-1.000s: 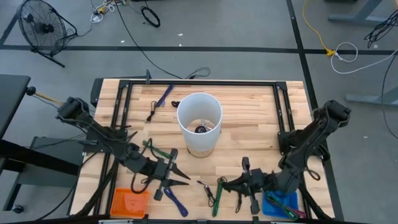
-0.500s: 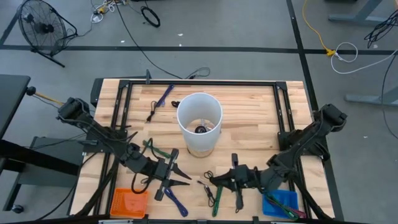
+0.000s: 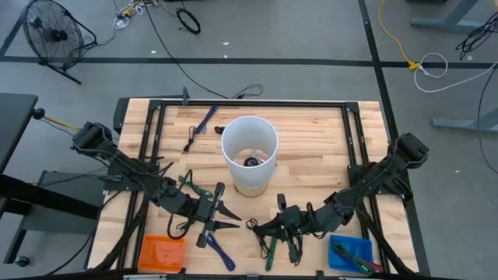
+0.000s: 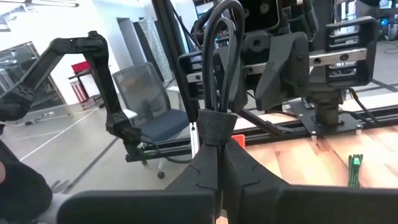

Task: Pick & Place USB Port
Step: Put the black charger cable into the orange bin

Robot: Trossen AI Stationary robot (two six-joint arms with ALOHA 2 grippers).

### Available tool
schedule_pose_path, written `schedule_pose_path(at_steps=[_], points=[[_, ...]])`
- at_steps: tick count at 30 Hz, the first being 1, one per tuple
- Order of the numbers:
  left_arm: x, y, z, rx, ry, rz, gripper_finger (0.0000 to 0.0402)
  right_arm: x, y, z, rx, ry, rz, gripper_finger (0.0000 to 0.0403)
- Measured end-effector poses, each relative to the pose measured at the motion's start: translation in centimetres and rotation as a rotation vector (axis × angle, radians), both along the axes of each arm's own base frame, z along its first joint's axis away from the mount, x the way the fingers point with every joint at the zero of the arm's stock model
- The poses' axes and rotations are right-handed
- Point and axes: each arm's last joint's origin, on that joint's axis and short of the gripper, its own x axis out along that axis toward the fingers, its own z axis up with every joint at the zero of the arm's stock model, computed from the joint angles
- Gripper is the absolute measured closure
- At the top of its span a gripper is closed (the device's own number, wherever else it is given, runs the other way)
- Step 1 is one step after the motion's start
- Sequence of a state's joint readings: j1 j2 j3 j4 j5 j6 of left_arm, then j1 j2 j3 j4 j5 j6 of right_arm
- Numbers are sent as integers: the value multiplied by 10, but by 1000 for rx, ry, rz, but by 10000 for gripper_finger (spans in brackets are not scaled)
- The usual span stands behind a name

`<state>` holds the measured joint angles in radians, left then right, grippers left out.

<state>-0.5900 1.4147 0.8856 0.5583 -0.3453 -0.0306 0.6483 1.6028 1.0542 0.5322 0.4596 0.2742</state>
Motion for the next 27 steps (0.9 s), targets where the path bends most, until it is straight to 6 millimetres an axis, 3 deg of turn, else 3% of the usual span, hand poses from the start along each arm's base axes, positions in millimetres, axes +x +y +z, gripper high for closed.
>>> schedule_pose_path(at_steps=[5,18,27], points=[[2,0,1,-19,-21,19,308,1,-2,0,-4,0,-4,403],[14,3,-5,-43,-63,17,226,1,-2,-2,-14,13,-1,403],[22,2,-11,-69,-99,26,220,2,-4,-2,-17,15,-7,403]])
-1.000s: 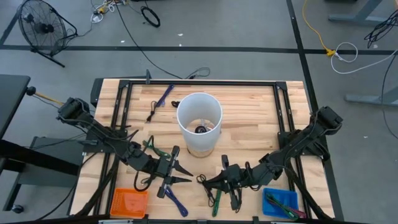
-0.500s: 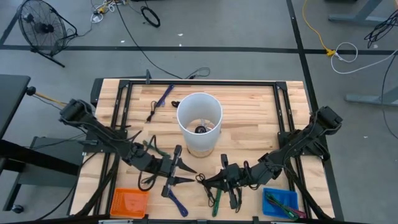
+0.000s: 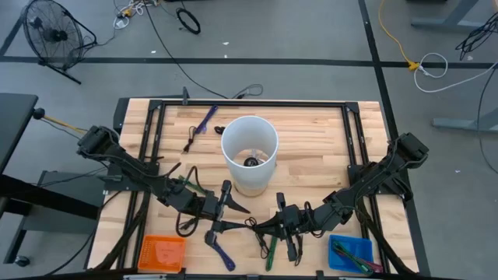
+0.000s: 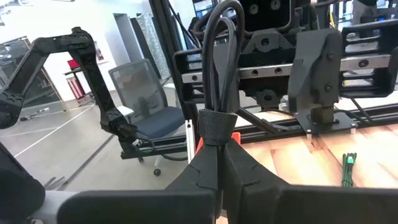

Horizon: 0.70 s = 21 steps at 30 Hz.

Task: Pick & Place USB Port
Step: Put the black charger cable into the orange bin

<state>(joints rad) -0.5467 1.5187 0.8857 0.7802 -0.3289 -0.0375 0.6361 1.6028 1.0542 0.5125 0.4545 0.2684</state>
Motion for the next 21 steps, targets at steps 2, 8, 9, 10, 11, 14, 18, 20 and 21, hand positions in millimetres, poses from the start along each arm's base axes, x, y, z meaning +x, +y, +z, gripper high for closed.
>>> schedule_pose_path(at_steps=[2,8,9,10,11,14,18,20,21], points=[[5,0,-5,0,-8,4,219,0,0,0,-1,5,-1,403],[7,0,-3,-26,-59,-69,218,0,0,-2,-11,18,-2,403],[7,0,-2,-29,-66,-70,218,1,-1,-2,-10,17,-4,403],[7,0,-2,-27,-67,-71,218,1,-1,-2,-11,18,-5,403],[7,0,-3,-26,-66,-69,218,1,-2,-3,-11,22,-6,403],[9,-1,-6,-28,-69,-56,218,2,-3,-3,-10,25,-12,403],[15,1,-10,-43,-97,-45,218,3,-5,-4,-13,34,-17,403],[17,2,-12,-48,-112,-50,218,3,-5,-4,-15,37,-17,403],[17,2,-12,-49,-116,-53,218,3,-5,-4,-16,39,-17,403]])
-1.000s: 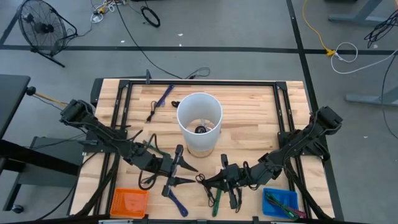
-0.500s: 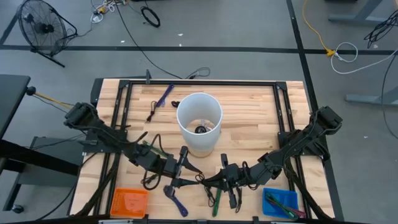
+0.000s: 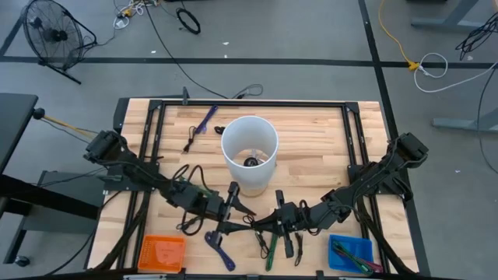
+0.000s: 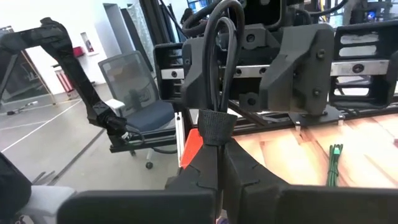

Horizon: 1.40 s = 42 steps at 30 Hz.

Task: Pick & Place USB Port
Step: Put the black charger cable into the orange bin

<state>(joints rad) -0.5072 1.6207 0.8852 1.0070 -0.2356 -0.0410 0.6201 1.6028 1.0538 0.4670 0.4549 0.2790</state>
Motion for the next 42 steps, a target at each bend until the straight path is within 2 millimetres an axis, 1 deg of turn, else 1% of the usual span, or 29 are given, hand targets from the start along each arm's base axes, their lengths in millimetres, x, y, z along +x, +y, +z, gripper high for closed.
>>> schedule_pose_path(at_steps=[9,12,15,17,19,20,21,28,33,37,42], points=[[0,-1,2,-23,-7,-36,220,2,-3,-1,-8,11,-9,403],[0,-1,2,-24,-8,-33,235,2,-3,-2,-9,13,-10,403],[0,-1,2,-24,-7,-32,275,2,-3,-2,-10,14,-9,403],[0,0,1,-20,-2,-31,315,2,-3,-2,-9,15,-8,403],[1,1,0,-9,8,-28,365,2,-3,-2,-12,19,-9,403],[1,1,0,-8,10,-29,379,2,-3,-2,-12,20,-8,403],[1,1,0,-8,10,-29,383,2,-3,-2,-12,20,-7,403],[1,1,-1,0,19,-29,383,1,-3,-3,-13,24,-8,397],[1,-1,-1,-2,28,-35,383,1,-2,-3,-12,25,0,373],[-1,-4,-2,3,38,-46,383,1,-1,-3,-7,26,51,350],[-10,-7,2,40,103,-32,384,1,0,-2,-1,18,64,323]])
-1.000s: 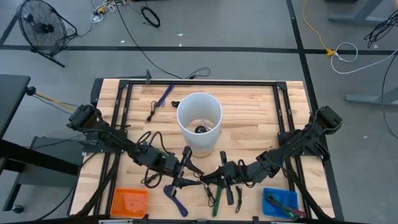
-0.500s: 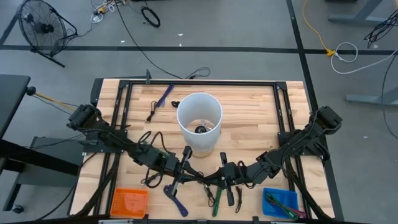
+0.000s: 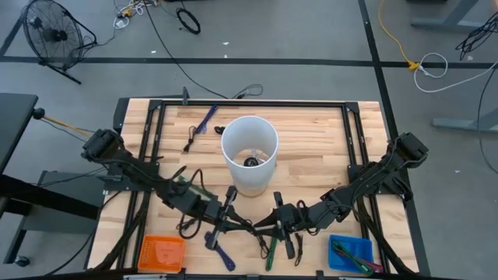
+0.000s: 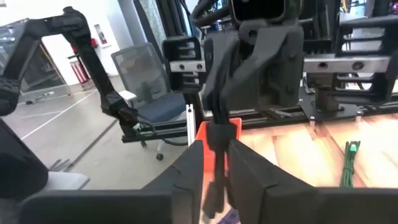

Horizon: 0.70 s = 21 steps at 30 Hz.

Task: Pick & Place USB Port
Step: Put the black charger cable into the orange bin

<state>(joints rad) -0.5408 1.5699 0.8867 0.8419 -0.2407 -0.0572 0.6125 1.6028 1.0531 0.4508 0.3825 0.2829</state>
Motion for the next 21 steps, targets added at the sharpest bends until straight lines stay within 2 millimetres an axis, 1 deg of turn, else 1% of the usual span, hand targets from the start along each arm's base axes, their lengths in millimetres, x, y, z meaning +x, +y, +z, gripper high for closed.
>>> schedule_pose_path(at_steps=[5,8,12,17,21], points=[[-15,-9,3,4,93,-31,384,0,0,-1,-2,5,10,302],[-27,-17,3,-1,186,-75,384,0,0,-1,-3,6,10,294],[-51,-26,7,-21,306,-137,384,0,0,-1,-5,9,10,291],[-83,-33,7,-50,501,-182,384,0,0,-2,-9,14,9,294],[-107,-36,0,-108,690,-172,384,0,0,-2,-11,17,8,295]])
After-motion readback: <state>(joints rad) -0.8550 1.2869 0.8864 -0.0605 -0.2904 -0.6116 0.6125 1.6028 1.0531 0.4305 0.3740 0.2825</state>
